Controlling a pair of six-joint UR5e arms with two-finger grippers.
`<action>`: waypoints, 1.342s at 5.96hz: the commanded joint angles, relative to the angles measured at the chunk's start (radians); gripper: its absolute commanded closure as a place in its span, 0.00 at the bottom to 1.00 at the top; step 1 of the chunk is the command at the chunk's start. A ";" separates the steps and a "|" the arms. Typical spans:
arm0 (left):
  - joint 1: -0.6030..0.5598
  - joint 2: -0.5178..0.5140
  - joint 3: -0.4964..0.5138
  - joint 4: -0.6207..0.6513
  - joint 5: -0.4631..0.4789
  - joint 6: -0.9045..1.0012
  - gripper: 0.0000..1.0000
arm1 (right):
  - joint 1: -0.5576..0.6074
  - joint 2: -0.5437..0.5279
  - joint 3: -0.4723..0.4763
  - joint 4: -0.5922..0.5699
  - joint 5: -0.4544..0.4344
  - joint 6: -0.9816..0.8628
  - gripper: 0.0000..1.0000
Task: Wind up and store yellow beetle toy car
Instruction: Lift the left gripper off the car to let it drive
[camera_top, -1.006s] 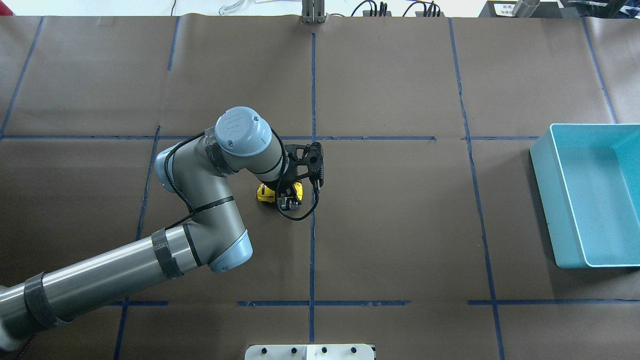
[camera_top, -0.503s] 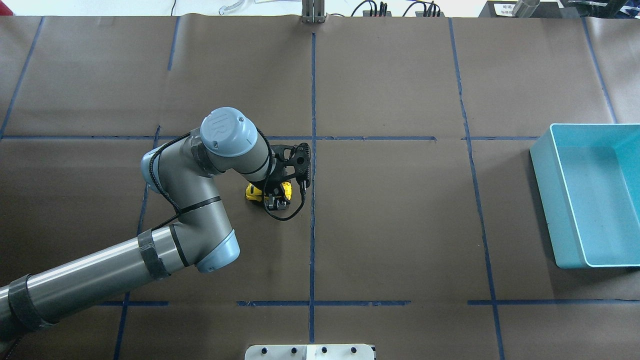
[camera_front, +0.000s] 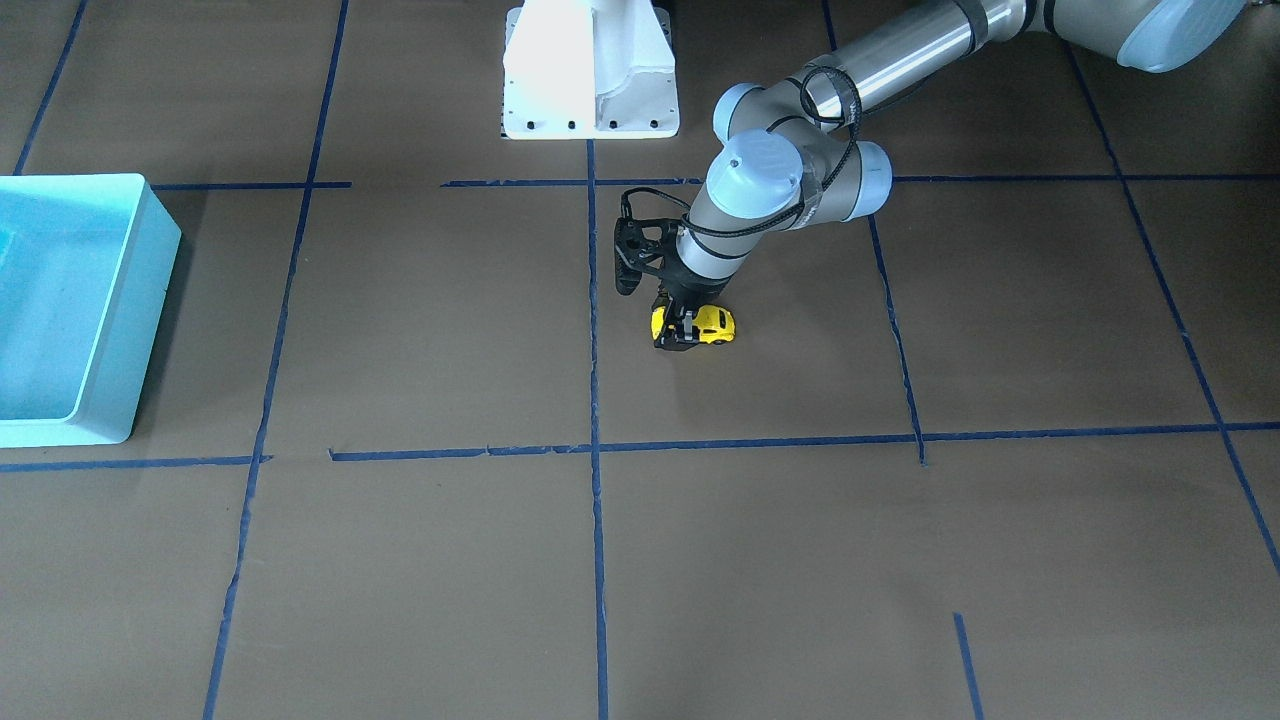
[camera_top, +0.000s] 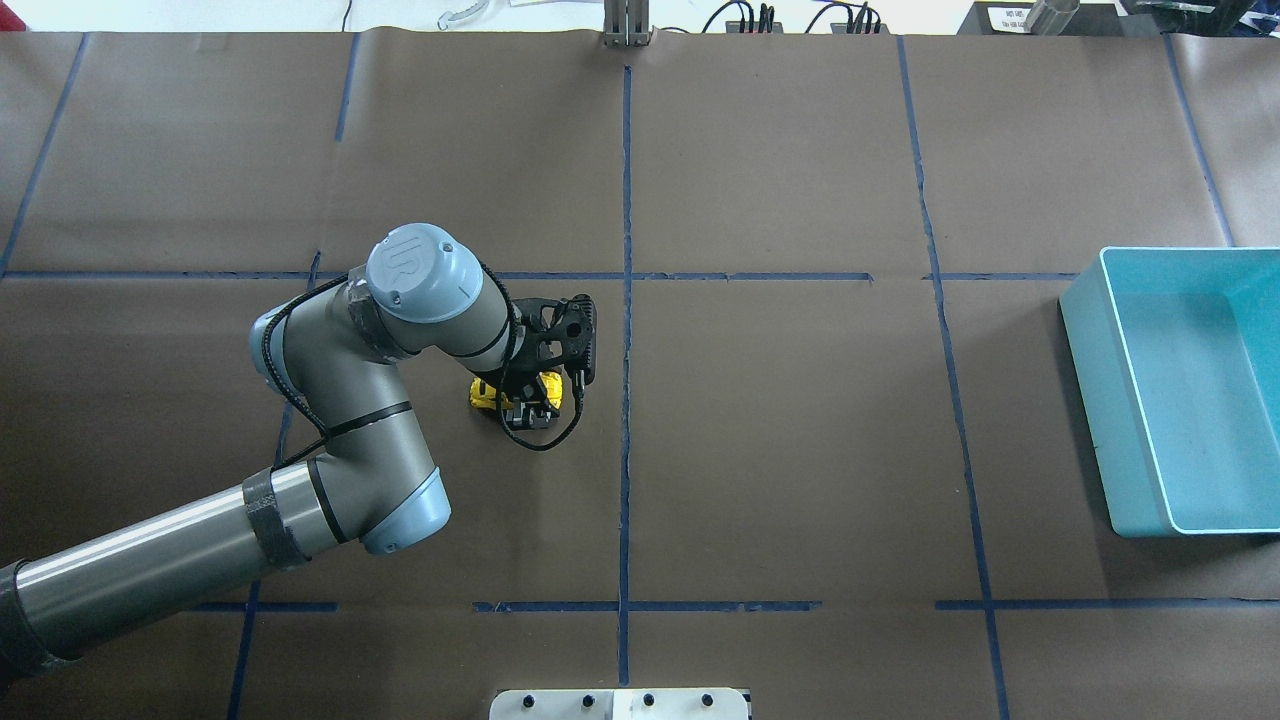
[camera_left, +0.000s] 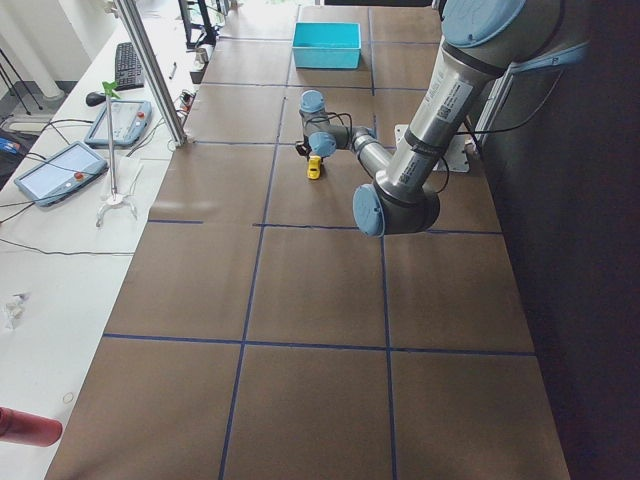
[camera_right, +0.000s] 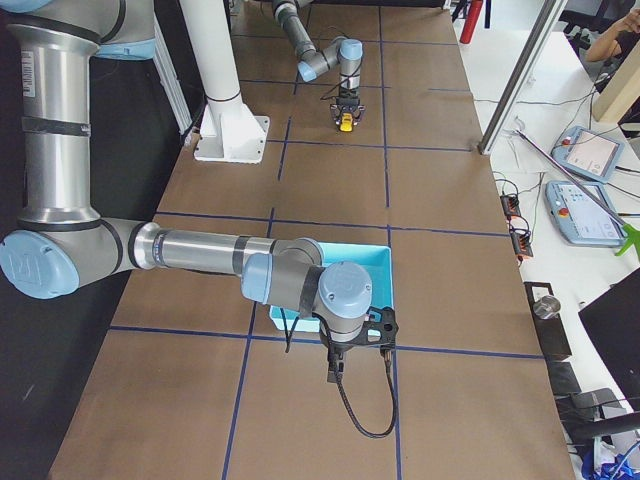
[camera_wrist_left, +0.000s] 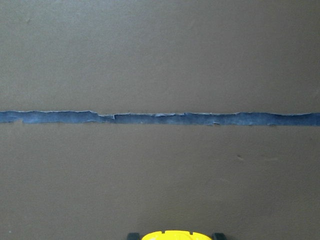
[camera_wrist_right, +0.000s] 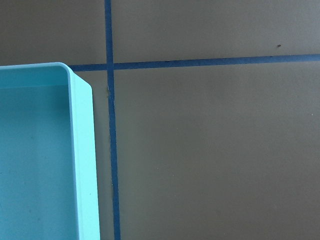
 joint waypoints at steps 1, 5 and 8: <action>0.000 0.002 0.000 -0.002 0.002 0.000 0.01 | 0.000 0.000 0.000 0.000 0.006 0.000 0.00; 0.003 0.003 0.002 0.011 0.012 0.001 0.00 | 0.000 0.000 0.000 0.000 0.007 -0.002 0.00; 0.005 -0.003 0.002 0.063 0.012 -0.002 0.00 | 0.000 0.000 0.002 0.000 0.007 -0.002 0.00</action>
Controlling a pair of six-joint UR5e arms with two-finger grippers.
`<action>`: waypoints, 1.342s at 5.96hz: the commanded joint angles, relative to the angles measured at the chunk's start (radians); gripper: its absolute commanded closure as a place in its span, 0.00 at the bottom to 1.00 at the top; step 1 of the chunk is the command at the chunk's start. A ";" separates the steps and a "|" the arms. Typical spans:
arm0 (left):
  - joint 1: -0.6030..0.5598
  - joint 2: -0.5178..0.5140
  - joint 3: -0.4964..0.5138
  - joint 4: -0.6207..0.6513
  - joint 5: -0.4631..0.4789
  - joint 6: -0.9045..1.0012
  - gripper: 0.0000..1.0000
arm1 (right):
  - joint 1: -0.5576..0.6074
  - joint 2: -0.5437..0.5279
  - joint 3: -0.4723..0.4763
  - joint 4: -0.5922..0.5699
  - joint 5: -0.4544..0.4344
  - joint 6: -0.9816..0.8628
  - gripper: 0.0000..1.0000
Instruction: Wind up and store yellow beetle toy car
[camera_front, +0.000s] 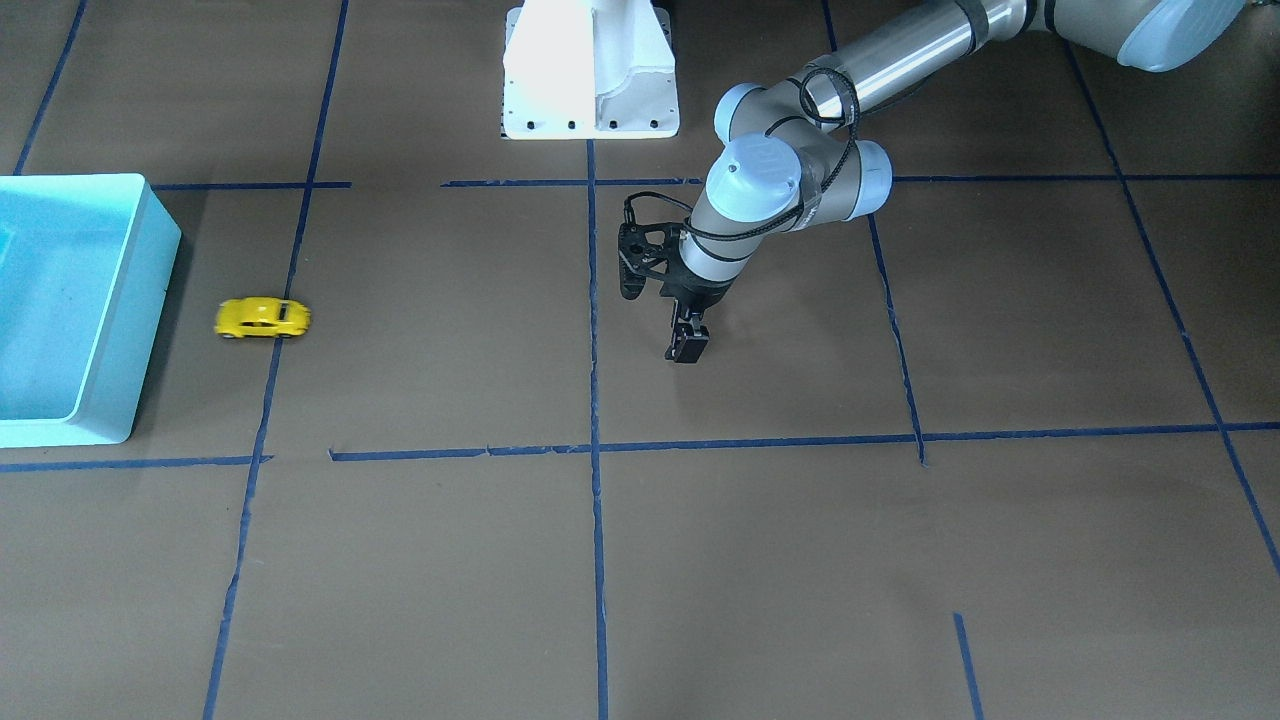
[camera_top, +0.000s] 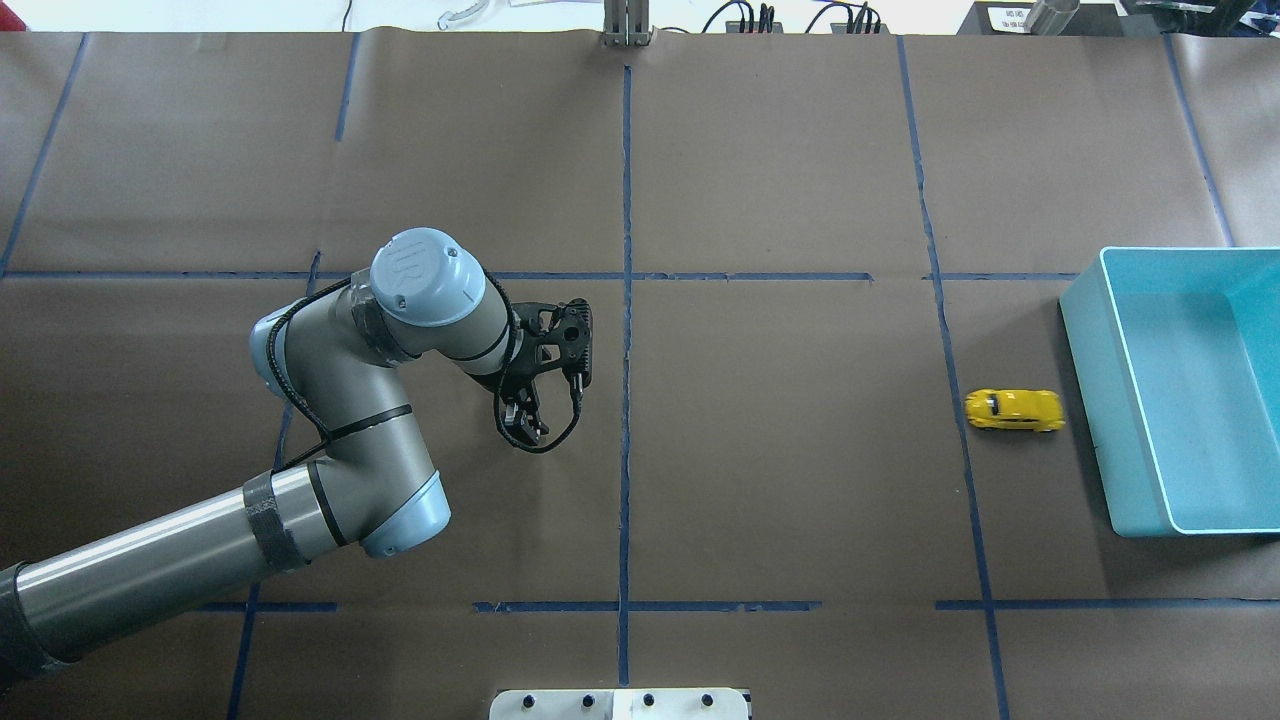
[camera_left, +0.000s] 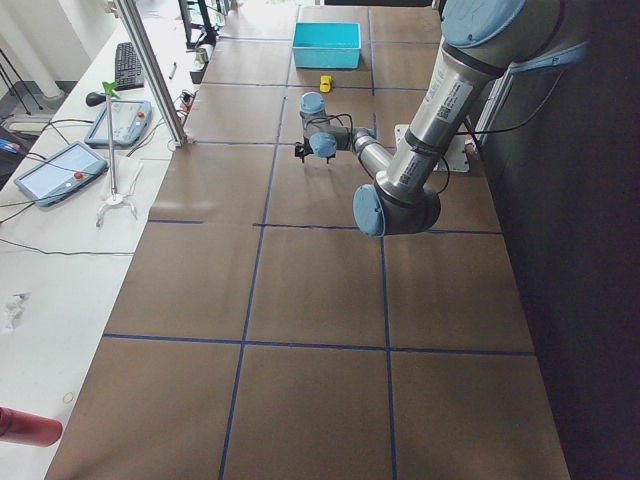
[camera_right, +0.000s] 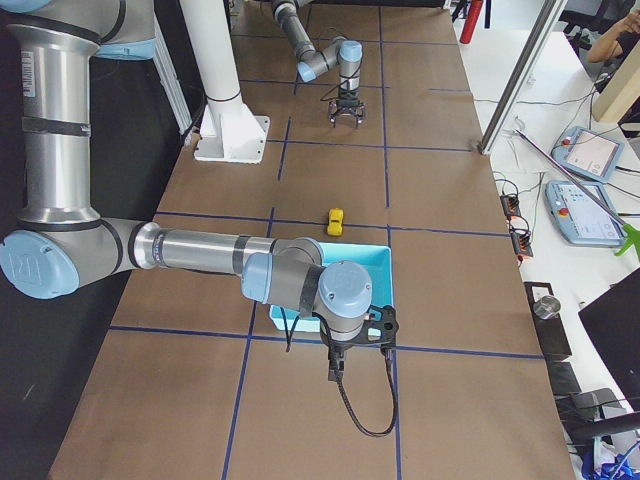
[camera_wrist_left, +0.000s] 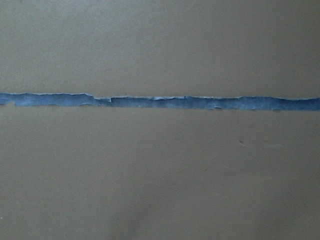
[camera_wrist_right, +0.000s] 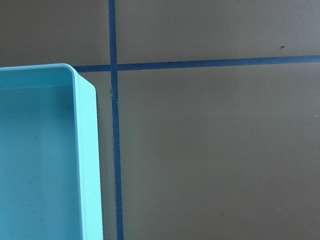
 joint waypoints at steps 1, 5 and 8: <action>0.002 -0.003 0.000 0.044 0.000 0.000 0.00 | 0.000 0.000 0.000 0.000 0.002 0.000 0.00; -0.017 -0.011 -0.028 0.266 0.002 -0.008 0.00 | 0.000 -0.012 0.002 0.002 0.014 -0.003 0.00; -0.094 -0.039 -0.100 0.523 0.061 -0.014 0.00 | 0.017 -0.080 0.130 -0.006 0.008 -0.018 0.00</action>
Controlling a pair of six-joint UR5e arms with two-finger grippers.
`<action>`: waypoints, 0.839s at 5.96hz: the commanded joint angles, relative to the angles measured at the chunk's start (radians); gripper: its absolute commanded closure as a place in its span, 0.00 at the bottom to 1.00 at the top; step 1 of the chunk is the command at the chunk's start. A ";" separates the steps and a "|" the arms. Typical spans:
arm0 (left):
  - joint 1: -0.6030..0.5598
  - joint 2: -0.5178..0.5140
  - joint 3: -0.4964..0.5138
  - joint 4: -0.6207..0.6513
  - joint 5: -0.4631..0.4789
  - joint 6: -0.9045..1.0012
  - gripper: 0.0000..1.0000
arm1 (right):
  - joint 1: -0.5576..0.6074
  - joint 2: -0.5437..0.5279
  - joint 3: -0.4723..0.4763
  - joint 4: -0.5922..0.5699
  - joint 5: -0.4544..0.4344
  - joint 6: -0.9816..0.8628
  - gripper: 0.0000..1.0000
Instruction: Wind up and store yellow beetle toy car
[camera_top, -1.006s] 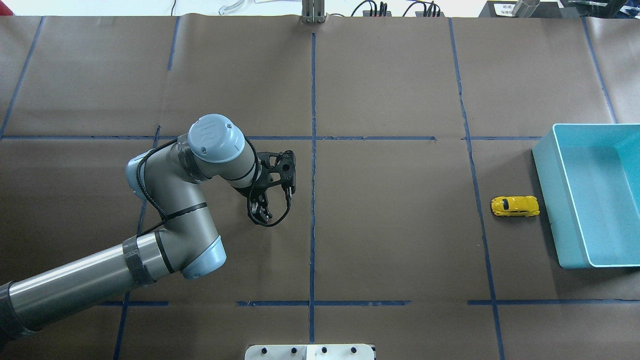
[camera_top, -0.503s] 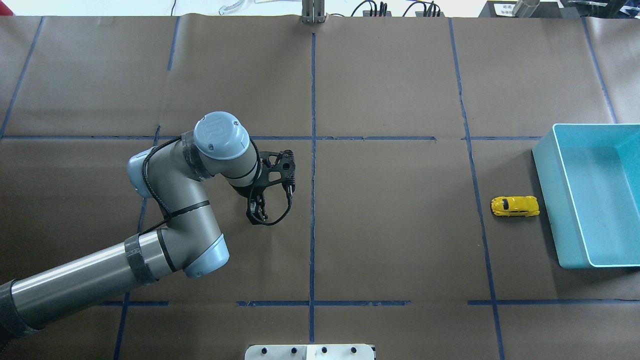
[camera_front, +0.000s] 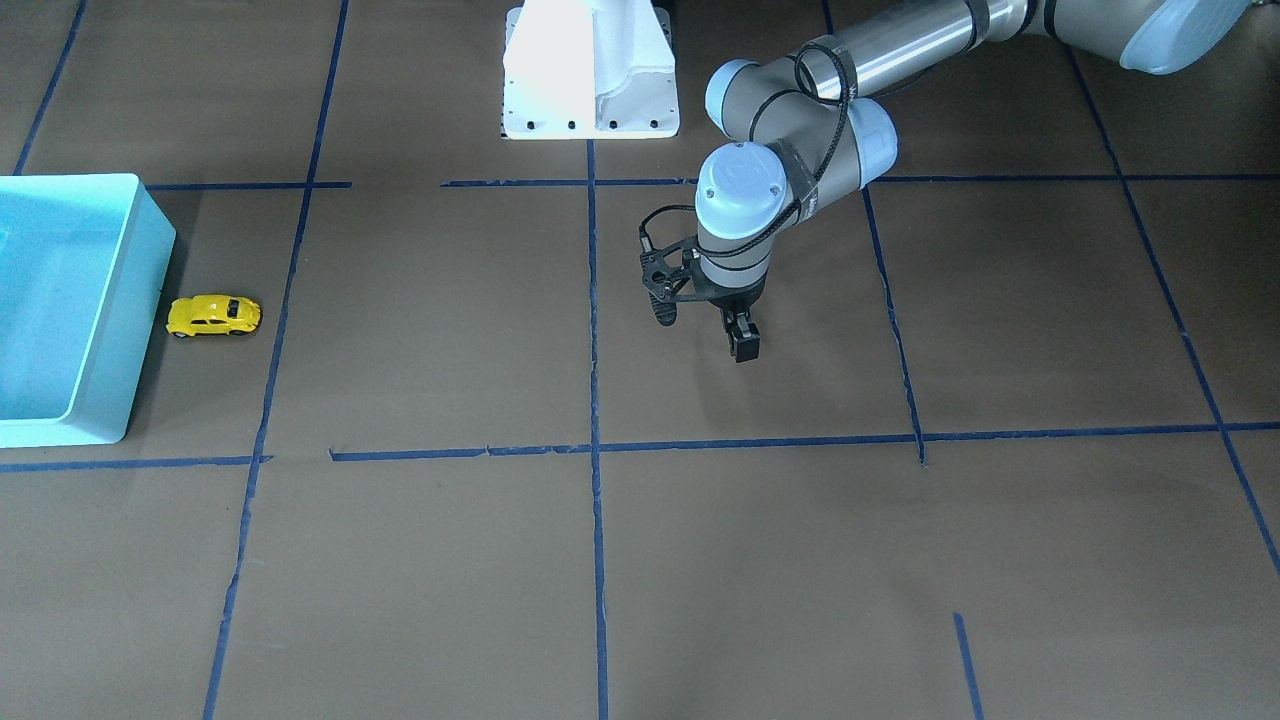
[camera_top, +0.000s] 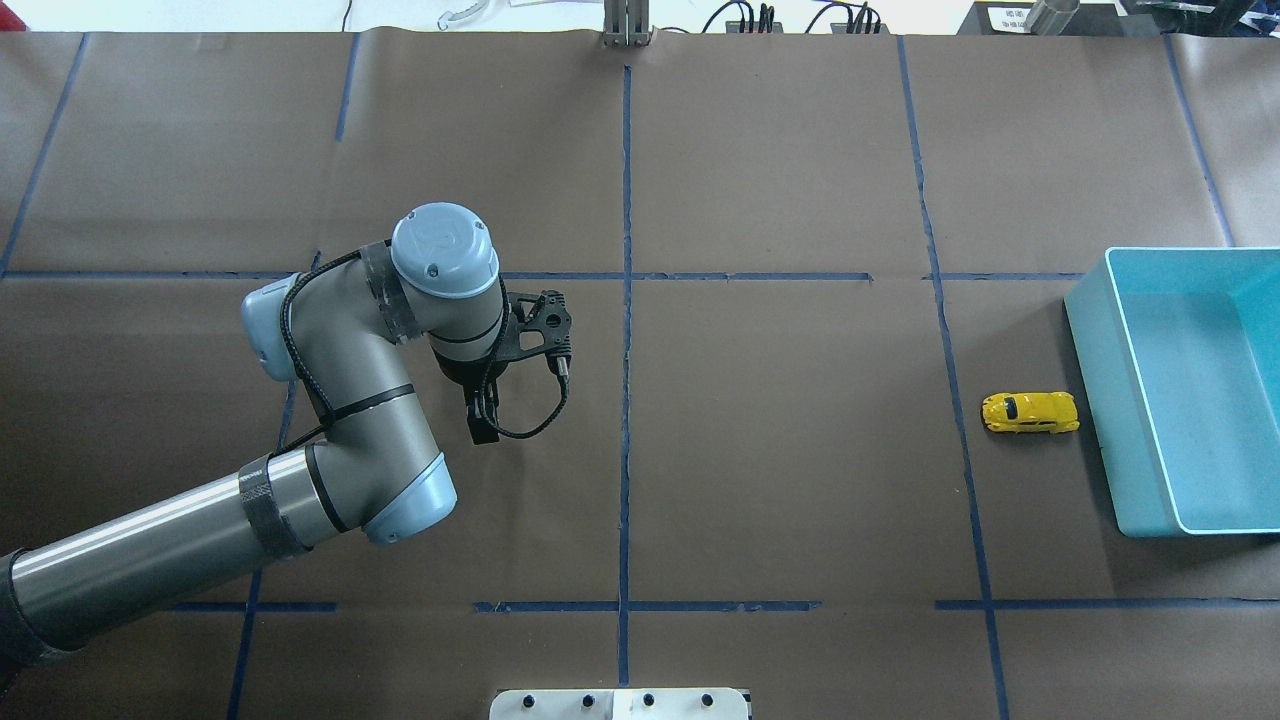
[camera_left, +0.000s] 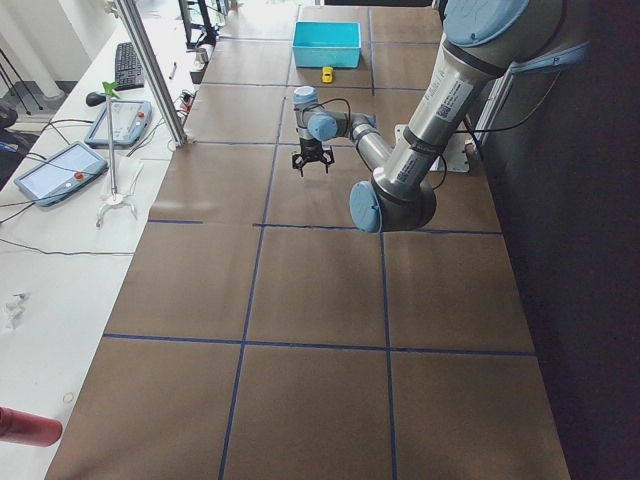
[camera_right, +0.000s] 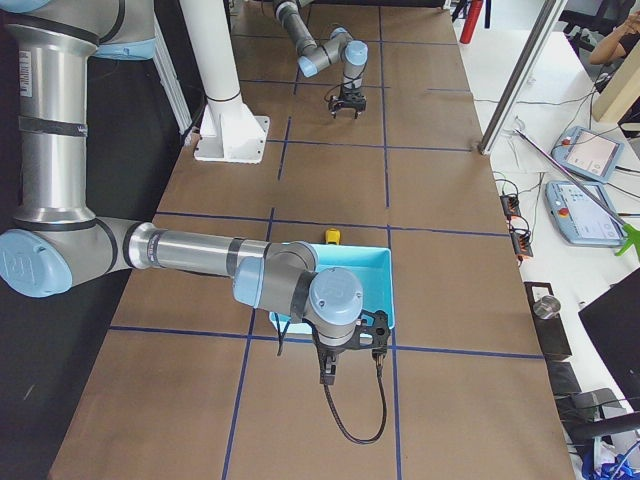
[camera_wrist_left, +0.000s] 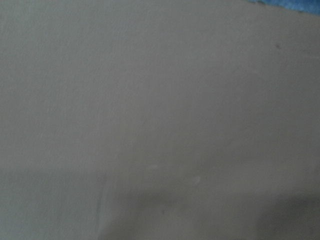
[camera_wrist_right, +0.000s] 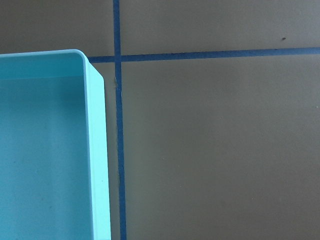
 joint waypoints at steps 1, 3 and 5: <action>-0.087 0.006 -0.012 0.018 0.004 -0.003 0.00 | -0.008 -0.038 0.071 -0.001 -0.005 -0.006 0.00; -0.180 0.045 -0.016 0.017 0.002 -0.001 0.00 | -0.078 -0.034 0.088 -0.001 -0.005 -0.062 0.00; -0.294 0.215 -0.103 0.015 -0.006 0.000 0.00 | -0.324 0.015 0.190 -0.004 -0.060 -0.056 0.00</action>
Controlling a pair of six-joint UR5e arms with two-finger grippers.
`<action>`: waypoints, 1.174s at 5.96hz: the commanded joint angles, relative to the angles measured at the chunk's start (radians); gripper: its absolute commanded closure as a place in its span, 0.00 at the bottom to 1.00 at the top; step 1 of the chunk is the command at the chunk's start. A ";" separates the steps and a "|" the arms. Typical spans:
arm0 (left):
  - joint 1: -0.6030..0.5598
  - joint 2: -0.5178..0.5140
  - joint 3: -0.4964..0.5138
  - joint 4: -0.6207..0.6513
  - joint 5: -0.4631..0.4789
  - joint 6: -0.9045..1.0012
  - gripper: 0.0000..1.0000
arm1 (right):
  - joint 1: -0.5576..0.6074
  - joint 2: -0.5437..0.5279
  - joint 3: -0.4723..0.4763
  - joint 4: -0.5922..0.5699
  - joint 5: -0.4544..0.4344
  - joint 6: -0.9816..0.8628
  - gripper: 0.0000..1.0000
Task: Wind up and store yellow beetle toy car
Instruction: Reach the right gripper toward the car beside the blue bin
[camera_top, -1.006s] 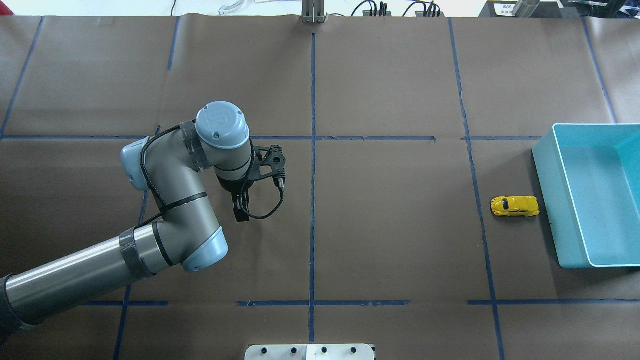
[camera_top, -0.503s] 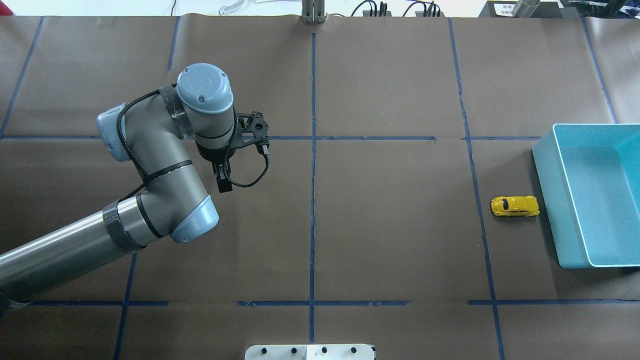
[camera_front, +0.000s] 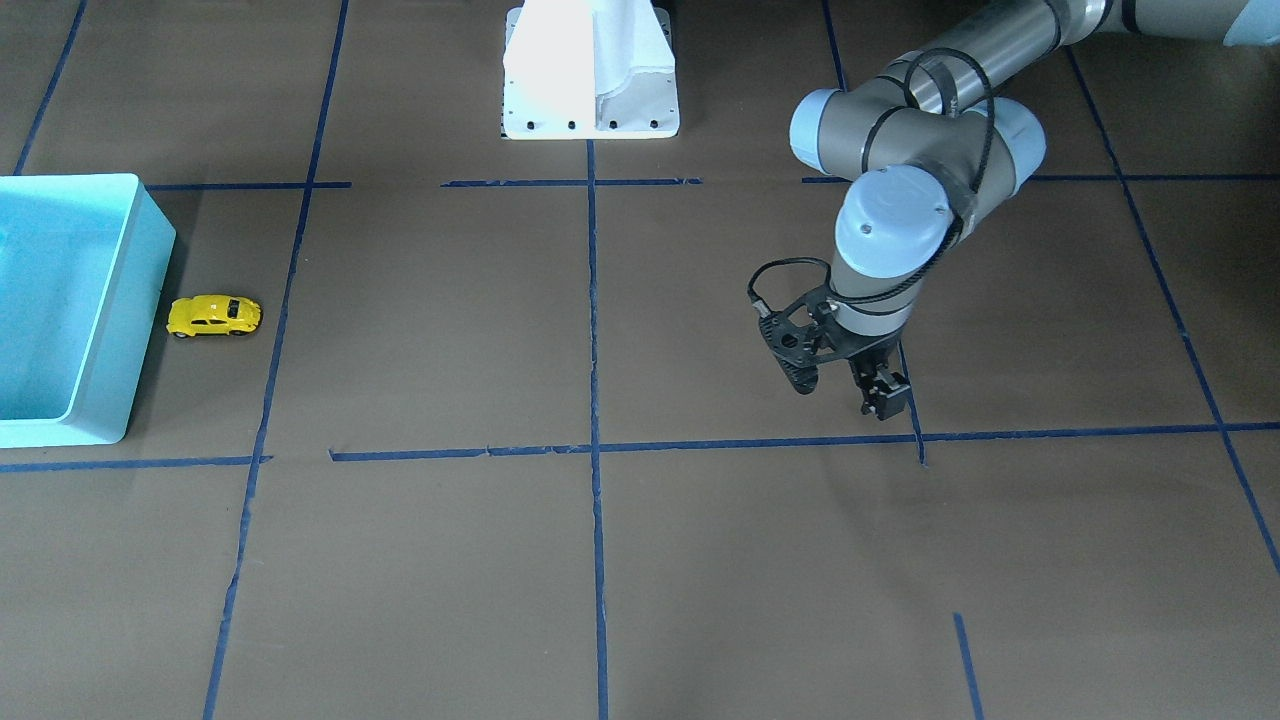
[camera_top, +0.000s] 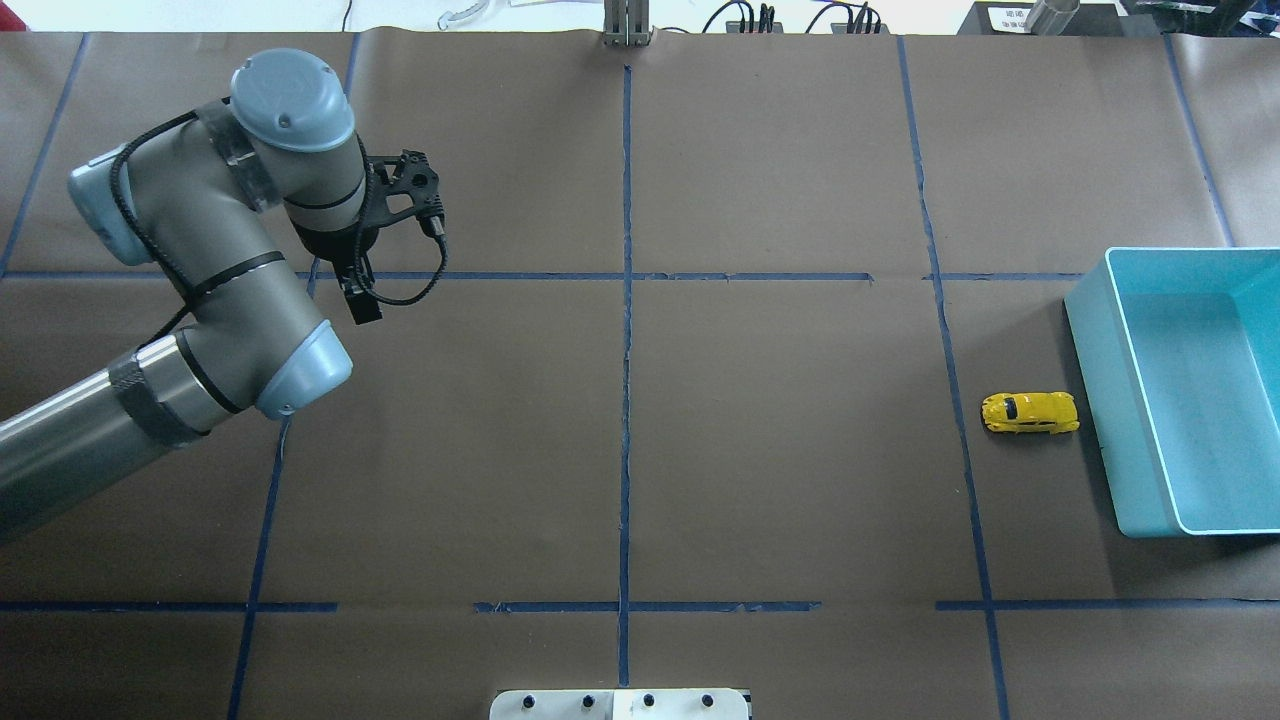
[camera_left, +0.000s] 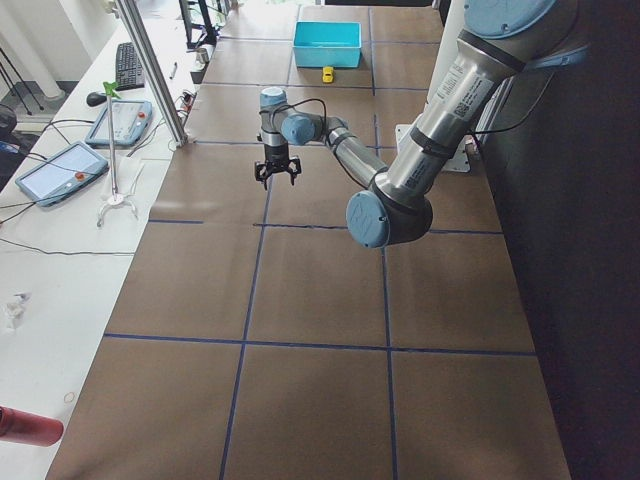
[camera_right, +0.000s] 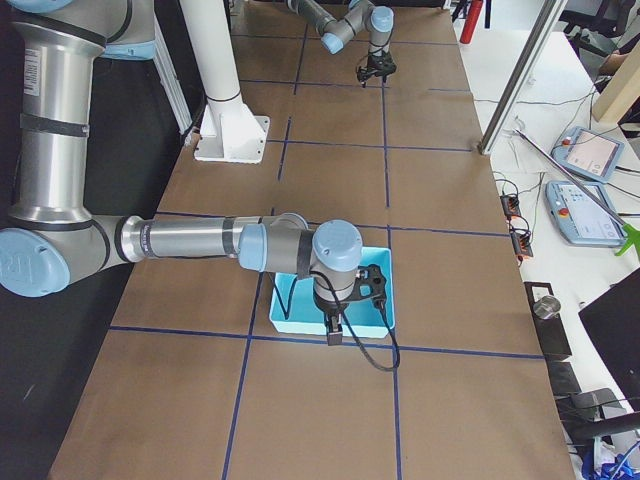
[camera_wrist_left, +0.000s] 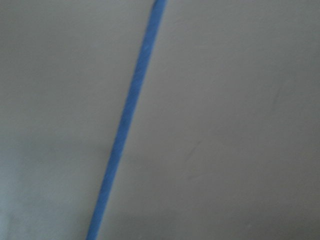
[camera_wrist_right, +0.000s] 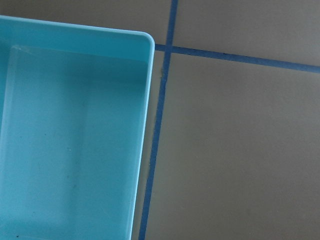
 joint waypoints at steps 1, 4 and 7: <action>-0.129 0.137 -0.060 -0.001 -0.068 0.001 0.00 | -0.163 0.085 0.068 0.003 -0.021 -0.007 0.00; -0.433 0.384 -0.058 0.001 -0.296 0.009 0.00 | -0.552 0.250 0.220 0.005 -0.177 -0.010 0.00; -0.729 0.511 -0.057 0.016 -0.390 0.000 0.00 | -0.754 0.202 0.286 0.005 -0.382 -0.251 0.00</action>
